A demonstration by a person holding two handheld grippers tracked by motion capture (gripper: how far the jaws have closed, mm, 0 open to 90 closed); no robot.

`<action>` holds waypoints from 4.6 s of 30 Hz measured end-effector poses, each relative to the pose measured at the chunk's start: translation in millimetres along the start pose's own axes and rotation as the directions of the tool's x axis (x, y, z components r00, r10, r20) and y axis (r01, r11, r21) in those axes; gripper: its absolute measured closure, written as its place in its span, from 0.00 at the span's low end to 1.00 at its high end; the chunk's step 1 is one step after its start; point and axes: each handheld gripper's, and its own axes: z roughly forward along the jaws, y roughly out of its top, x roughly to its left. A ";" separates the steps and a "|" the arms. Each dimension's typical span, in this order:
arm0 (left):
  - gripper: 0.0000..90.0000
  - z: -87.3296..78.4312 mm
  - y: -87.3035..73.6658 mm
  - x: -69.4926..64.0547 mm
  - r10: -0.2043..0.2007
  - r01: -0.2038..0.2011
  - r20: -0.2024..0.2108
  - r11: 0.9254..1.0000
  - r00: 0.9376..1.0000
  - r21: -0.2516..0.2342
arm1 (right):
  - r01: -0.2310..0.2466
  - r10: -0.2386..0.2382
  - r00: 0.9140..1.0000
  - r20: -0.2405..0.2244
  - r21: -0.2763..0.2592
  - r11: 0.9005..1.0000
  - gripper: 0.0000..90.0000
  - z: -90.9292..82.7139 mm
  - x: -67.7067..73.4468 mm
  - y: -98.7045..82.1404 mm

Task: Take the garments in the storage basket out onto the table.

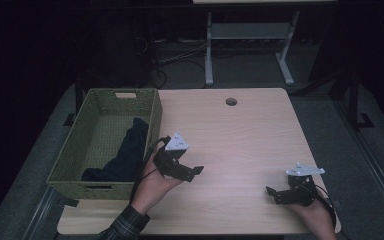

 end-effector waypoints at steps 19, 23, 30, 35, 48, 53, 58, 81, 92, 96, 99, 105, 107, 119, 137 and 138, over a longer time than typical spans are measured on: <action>0.16 -14.7 11.8 18.7 -0.025 0.026 0.046 0.999 0.999 -0.019 | 0.001 -0.001 1.000 0.001 -0.001 1.000 0.01 0.1 -0.1 0.0; 0.16 -19.3 13.6 22.5 -0.019 0.020 0.051 1.000 0.999 -0.013 | 0.000 0.000 1.000 0.001 -0.002 1.000 0.02 0.1 0.0 0.0; 0.16 -34.1 18.3 30.6 -0.020 0.022 0.046 0.999 0.999 -0.027 | 0.000 0.000 1.000 0.001 -0.001 1.000 0.02 0.0 -0.1 0.0; 0.16 -43.8 18.9 34.7 -0.029 0.031 0.037 0.999 0.999 -0.040 | -0.002 0.002 1.000 0.001 -0.002 1.000 0.02 0.0 0.0 0.0; 0.16 -68.1 13.5 50.8 -0.055 0.055 0.007 0.998 0.998 -0.044 | -0.008 0.008 1.000 0.005 -0.002 1.000 0.02 -0.1 0.0 -0.1; 0.16 -76.8 10.7 57.0 -0.060 0.059 -0.006 0.997 0.998 -0.040 | -0.008 0.008 1.000 0.005 -0.002 1.000 0.02 -0.1 0.0 -0.1; 0.16 -86.9 7.0 64.0 -0.070 0.069 -0.026 0.997 0.997 -0.038 | -0.007 0.007 1.000 0.005 -0.002 1.000 0.02 0.0 -0.1 -0.1; 0.16 -121.5 -11.7 88.2 -0.101 0.099 -0.083 0.995 0.991 -0.028 | -0.007 0.007 1.000 0.006 -0.002 1.000 0.02 0.0 -0.1 -0.1; 0.16 -139.2 -24.4 102.3 -0.132 0.129 -0.111 0.991 0.985 -0.038 | -0.007 0.007 1.000 0.005 -0.002 1.000 0.02 0.0 -0.1 -0.1; 0.16 -144.3 -29.5 106.9 -0.141 0.138 -0.118 0.990 0.983 -0.034 | -0.007 0.007 1.000 0.004 -0.002 1.000 0.02 0.0 -0.1 -0.1; 0.16 -148.3 -32.7 109.6 -0.148 0.144 -0.126 0.989 0.981 -0.039 | -0.008 0.008 1.000 0.004 -0.002 1.000 0.02 0.1 -0.1 0.0; 0.16 -154.1 -40.9 115.8 -0.159 0.157 -0.138 0.987 0.978 -0.025 | -0.008 0.008 1.000 0.003 -0.002 1.000 0.02 0.0 -0.1 -0.1; 0.16 -155.6 -43.8 117.7 -0.163 0.161 -0.143 0.987 0.976 -0.022 | -0.008 0.008 1.000 0.003 -0.001 1.000 0.02 0.0 -0.1 -0.1; 0.16 -157.5 -58.3 124.9 -0.166 0.170 -0.144 0.985 0.975 0.018 | -0.007 0.007 1.000 0.005 -0.002 1.000 0.02 0.1 -0.2 -0.1; 0.16 -135.7 -70.1 131.3 -0.162 0.178 -0.130 0.977 0.978 0.115 | -0.007 0.007 1.000 0.005 -0.002 1.000 0.02 0.1 -0.2 -0.1; 0.16 -133.2 -70.1 131.4 -0.160 0.175 -0.125 0.977 0.979 0.124 | -0.008 0.008 1.000 0.005 -0.002 1.000 0.02 0.1 -0.2 -0.1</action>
